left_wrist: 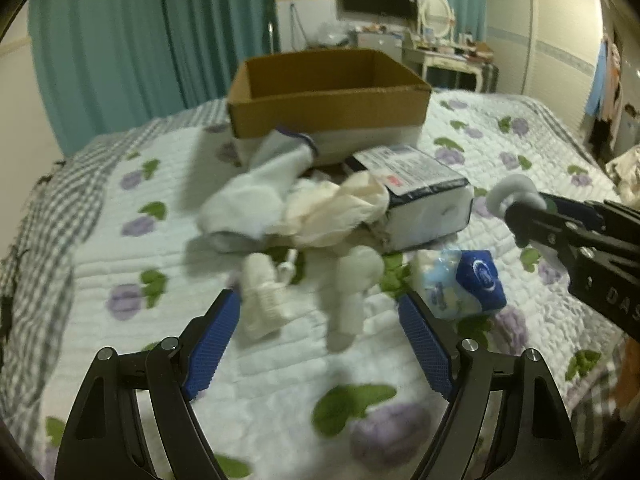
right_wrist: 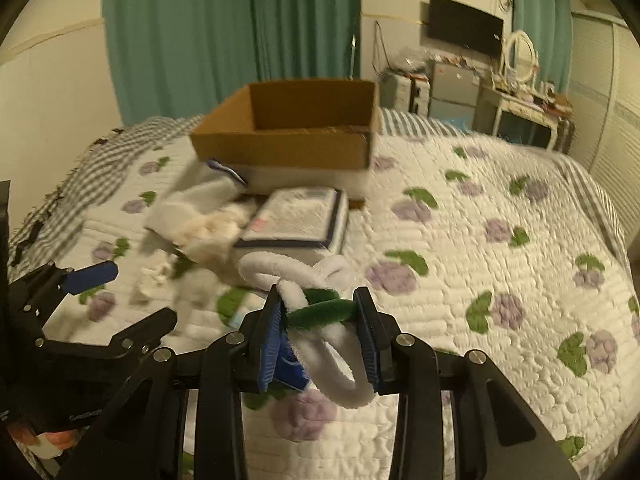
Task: Organize soft objects
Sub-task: 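Grasp the white sock bundle with the right gripper and lift it, then carry the white sock bundle into the cardboard box and open the right gripper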
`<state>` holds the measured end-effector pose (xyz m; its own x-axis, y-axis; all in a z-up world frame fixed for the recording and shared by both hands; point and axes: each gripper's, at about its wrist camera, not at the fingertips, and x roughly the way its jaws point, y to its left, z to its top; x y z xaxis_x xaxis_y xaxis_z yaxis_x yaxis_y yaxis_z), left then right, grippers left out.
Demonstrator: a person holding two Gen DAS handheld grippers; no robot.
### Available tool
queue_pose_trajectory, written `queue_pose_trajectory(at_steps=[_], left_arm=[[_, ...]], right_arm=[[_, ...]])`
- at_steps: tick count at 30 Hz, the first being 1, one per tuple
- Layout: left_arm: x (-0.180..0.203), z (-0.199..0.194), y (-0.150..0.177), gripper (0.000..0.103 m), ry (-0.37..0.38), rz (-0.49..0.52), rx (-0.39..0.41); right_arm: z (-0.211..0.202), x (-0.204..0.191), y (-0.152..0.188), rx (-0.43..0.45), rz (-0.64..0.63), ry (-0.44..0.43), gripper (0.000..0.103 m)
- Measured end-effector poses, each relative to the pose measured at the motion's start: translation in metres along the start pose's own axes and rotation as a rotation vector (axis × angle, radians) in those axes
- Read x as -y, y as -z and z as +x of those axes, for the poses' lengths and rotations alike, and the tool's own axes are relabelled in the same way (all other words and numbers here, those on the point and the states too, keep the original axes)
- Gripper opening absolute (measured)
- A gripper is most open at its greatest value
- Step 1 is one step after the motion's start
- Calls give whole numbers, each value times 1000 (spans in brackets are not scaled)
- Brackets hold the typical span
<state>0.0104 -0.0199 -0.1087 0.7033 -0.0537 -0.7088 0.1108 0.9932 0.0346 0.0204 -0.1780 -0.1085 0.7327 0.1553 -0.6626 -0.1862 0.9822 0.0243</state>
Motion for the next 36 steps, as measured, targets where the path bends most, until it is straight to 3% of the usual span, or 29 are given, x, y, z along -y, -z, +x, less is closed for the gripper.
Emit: queue_pose_trajectory(at_steps=[7, 10, 11, 16, 25, 31, 36], left_arm=[[19, 31, -7, 58, 36, 27, -27], [26, 41, -9, 33, 49, 63, -32], [28, 44, -9, 30, 52, 69, -36], [24, 50, -8, 28, 79, 59, -66], [14, 0, -16, 28, 126, 40, -2], [3, -49, -54, 28, 129, 47, 114], [-7, -66, -104, 28, 116, 54, 220]], right_arm=[[19, 7, 3, -42, 0, -6, 34], [21, 7, 4, -49, 1, -12, 34], [22, 7, 3, -50, 2, -15, 35], [19, 6, 3, -40, 0, -15, 34], [-19, -9, -18, 54, -20, -41, 34], [-49, -15, -79, 171, -67, -55, 34], [-43, -19, -137, 237, -112, -59, 35]])
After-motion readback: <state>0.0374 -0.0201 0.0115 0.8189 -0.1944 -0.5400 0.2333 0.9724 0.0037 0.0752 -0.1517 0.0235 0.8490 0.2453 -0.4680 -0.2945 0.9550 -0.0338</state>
